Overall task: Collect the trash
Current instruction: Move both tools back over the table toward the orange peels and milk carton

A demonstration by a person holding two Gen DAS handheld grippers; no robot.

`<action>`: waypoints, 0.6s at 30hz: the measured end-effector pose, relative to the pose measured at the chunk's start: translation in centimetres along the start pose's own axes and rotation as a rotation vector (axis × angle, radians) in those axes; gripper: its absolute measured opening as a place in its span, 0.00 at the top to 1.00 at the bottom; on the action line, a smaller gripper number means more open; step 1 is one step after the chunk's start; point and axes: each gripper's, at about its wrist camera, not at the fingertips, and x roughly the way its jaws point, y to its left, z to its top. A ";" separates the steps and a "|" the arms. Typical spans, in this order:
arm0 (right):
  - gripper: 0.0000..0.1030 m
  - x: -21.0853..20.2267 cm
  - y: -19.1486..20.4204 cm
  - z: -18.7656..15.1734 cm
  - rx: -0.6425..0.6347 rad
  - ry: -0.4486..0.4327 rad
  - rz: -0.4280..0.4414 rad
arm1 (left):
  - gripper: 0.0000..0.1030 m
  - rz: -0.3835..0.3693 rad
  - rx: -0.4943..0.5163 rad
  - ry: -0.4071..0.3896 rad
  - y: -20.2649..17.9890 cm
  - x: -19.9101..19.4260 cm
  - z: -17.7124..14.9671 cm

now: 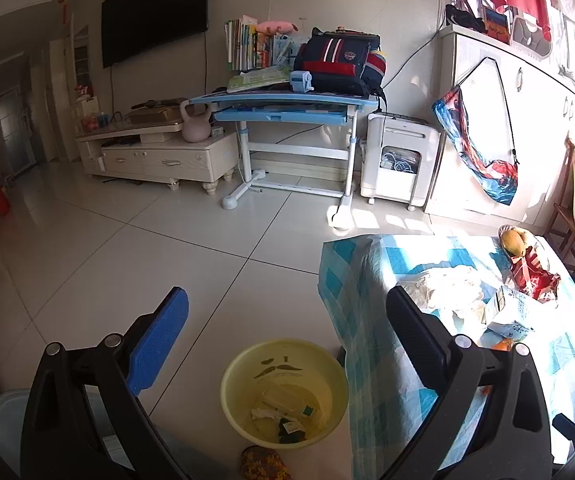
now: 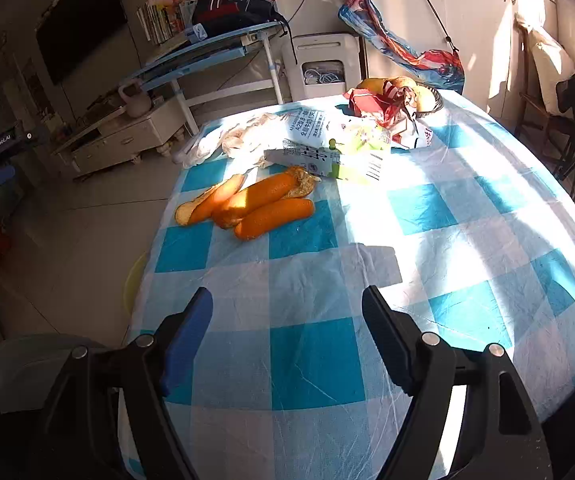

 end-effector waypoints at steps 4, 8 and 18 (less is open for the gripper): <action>0.28 -0.2 -0.7 0.1 0.015 -0.004 -0.001 | 0.07 0.004 0.010 -0.001 -0.1 -0.1 0.0; 0.28 -0.1 -1.7 0.0 0.035 -0.001 -0.002 | 0.07 -0.003 0.013 -0.002 -0.3 -0.2 0.0; 0.28 0.7 -3.8 0.0 0.067 0.001 0.023 | 0.07 0.029 0.123 -0.001 -2.2 -0.2 -0.3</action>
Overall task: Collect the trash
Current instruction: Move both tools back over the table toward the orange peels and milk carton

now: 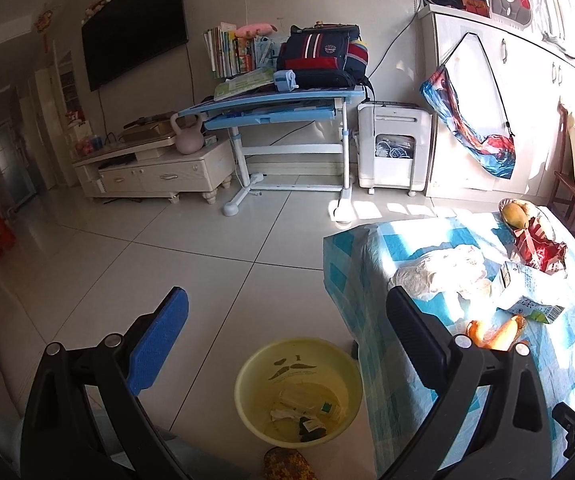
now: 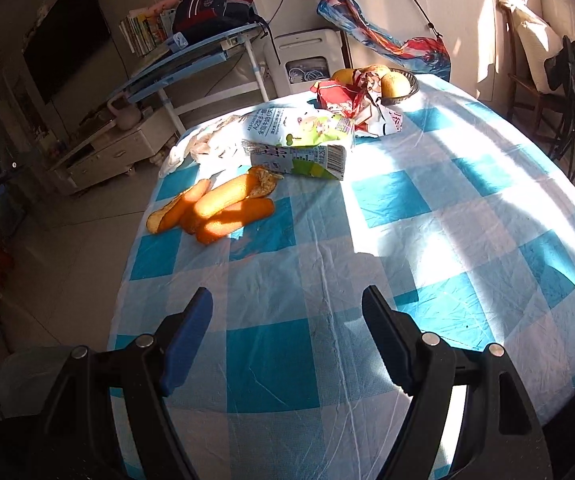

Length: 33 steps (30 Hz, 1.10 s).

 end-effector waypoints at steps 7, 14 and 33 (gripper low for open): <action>0.28 0.5 -1.7 0.4 0.018 -0.016 0.033 | 0.07 -0.009 0.084 0.039 -1.8 0.8 -0.6; 0.28 0.8 -2.5 0.9 -0.017 -0.042 0.060 | 0.07 -0.101 0.125 0.132 -4.4 2.4 -2.0; 0.43 7.4 2.6 5.1 -0.101 0.062 0.133 | 0.07 -0.202 0.230 0.243 -12.7 6.0 -2.6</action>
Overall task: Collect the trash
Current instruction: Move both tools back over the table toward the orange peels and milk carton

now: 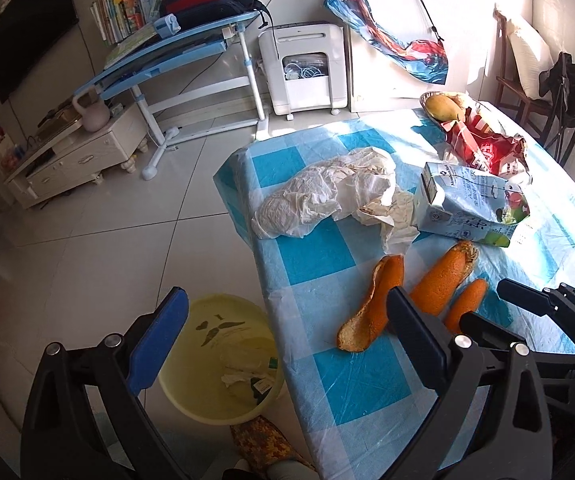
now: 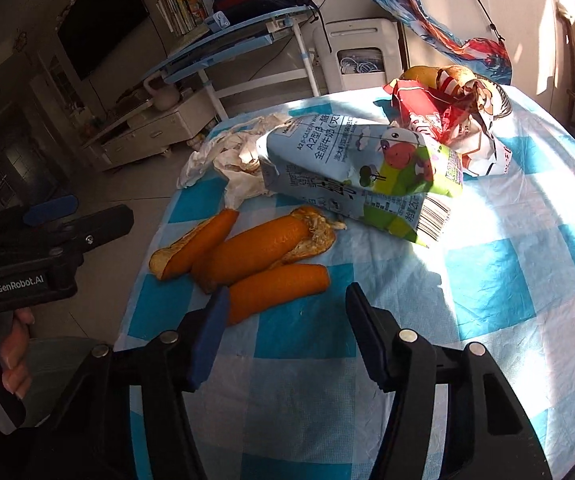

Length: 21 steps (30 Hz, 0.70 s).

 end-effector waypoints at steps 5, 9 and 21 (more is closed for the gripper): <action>0.48 0.9 0.8 0.5 -0.070 0.038 -0.023 | 0.07 0.003 0.026 0.031 -1.0 1.3 0.3; 0.62 0.3 0.8 0.0 -0.194 0.093 -0.051 | 0.07 0.003 0.042 0.051 -1.5 2.0 0.3; 0.42 -6.5 -1.1 1.6 -0.463 -0.078 -0.150 | 0.07 0.004 0.063 0.083 -3.3 3.5 0.3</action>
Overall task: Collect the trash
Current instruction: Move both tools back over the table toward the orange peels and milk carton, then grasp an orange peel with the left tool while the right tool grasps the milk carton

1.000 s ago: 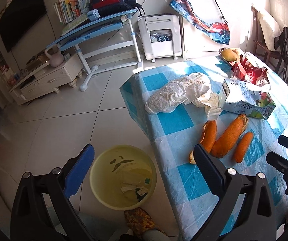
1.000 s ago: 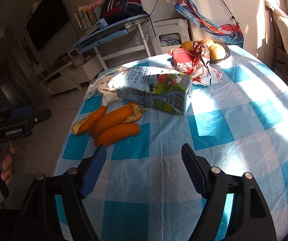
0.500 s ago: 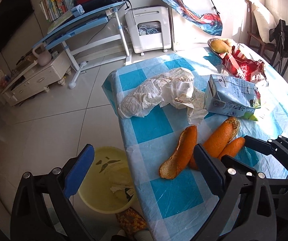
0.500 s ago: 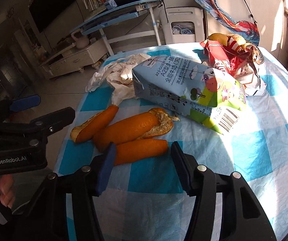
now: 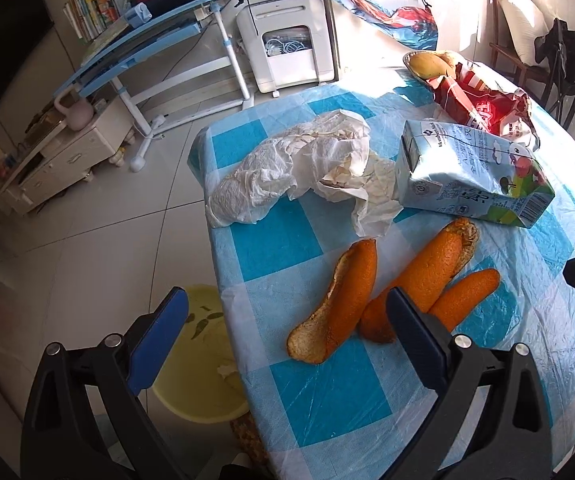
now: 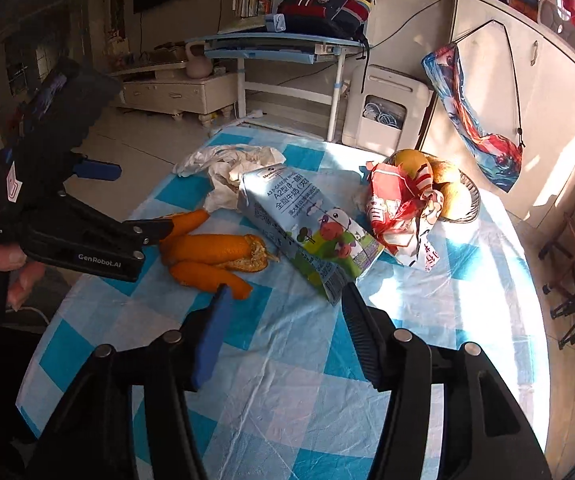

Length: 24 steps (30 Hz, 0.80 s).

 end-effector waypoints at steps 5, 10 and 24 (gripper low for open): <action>0.41 4.0 -1.3 2.2 -0.053 0.027 -0.019 | 0.07 -0.034 -0.041 0.018 0.1 1.1 0.3; 0.46 7.2 -1.8 2.5 -0.068 0.104 0.007 | 0.08 -0.109 -0.143 0.054 1.4 2.7 0.7; 0.67 -0.5 -2.2 -4.6 -0.039 0.270 0.163 | 0.75 -0.337 -0.087 0.149 0.1 2.1 0.0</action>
